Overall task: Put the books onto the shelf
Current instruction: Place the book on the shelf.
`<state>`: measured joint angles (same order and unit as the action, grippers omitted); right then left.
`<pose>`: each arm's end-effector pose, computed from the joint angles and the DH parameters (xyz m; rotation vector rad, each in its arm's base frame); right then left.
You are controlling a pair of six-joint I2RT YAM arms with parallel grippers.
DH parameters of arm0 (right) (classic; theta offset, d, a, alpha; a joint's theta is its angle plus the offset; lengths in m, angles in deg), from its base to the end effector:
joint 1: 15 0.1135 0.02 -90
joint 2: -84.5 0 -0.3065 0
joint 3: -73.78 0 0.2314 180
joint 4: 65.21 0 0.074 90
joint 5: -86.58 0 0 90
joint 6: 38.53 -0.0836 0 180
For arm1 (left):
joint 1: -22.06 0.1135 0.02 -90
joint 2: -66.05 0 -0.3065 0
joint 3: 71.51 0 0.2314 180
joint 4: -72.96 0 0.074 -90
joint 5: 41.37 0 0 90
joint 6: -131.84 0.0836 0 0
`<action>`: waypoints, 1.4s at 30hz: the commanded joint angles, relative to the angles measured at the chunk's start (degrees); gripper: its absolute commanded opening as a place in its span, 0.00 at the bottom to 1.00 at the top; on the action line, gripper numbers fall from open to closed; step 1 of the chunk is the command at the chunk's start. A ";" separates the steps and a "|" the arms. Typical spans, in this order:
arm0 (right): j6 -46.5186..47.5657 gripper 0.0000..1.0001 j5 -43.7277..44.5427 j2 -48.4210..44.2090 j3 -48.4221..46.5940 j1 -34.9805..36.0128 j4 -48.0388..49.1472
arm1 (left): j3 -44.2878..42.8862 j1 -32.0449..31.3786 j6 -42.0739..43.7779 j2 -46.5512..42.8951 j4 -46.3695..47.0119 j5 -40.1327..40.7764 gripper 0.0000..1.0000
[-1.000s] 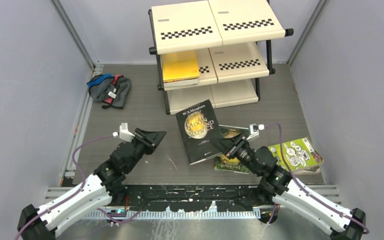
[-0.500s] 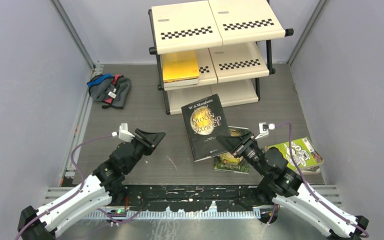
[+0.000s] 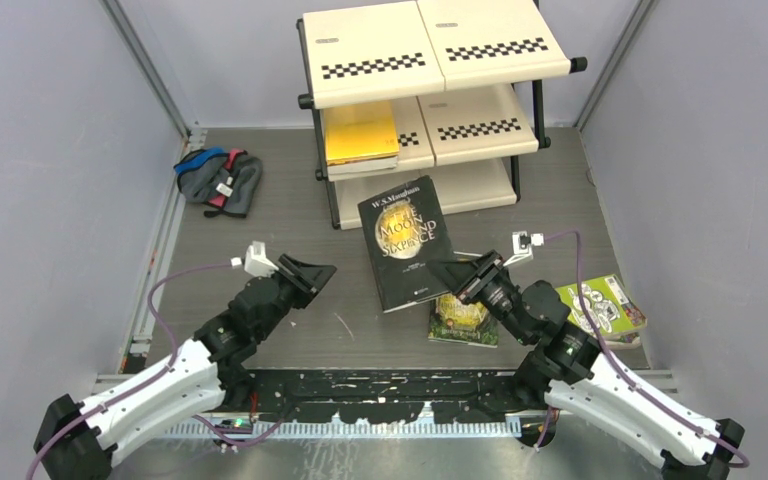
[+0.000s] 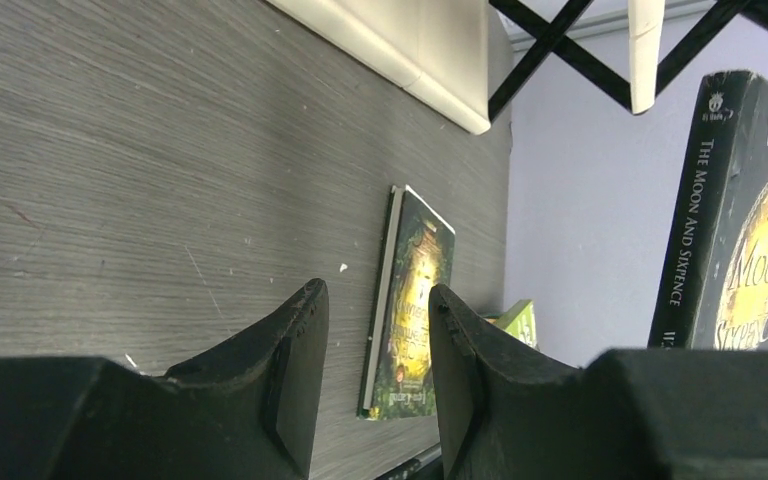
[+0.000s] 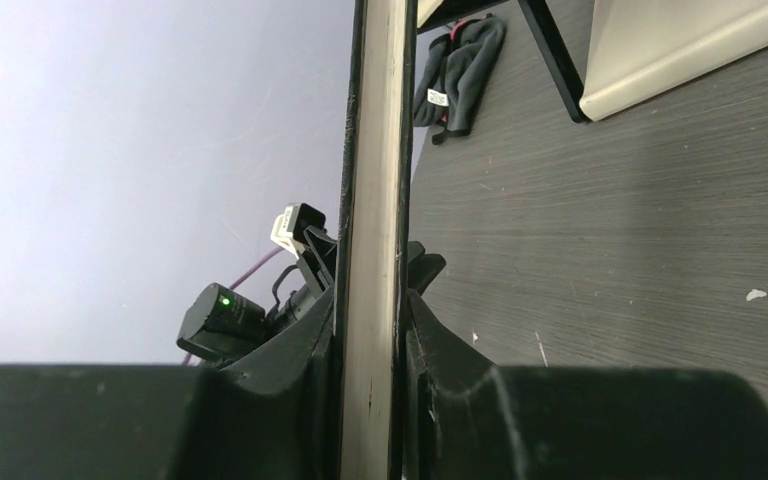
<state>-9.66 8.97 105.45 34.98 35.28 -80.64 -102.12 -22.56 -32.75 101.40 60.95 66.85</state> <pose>0.0838 0.0728 0.3006 0.3500 1.6632 1.3522 0.1234 -0.0850 0.2275 -0.7465 1.8681 -1.1187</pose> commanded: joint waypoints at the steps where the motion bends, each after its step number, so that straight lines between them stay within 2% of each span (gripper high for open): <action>1: 1.57 0.01 0.61 2.29 -6.77 0.15 13.86 | -3.63 0.17 4.21 1.94 3.46 0.15 0.42; 22: 3.47 0.01 -0.98 16.07 -15.89 -1.68 22.55 | -6.44 0.15 10.62 7.92 4.44 -0.03 0.42; 34: -3.56 0.01 -9.49 27.06 -18.73 -12.79 30.28 | -6.87 0.15 13.12 10.34 5.28 0.39 0.42; 42: -8.47 0.01 -14.28 34.42 -21.60 -17.12 35.25 | -7.28 0.19 13.30 12.05 6.41 0.22 0.42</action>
<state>-13.55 -0.96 139.33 19.27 19.57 -60.93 -106.97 -22.56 -20.70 112.99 63.73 66.43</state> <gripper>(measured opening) 0.287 0.419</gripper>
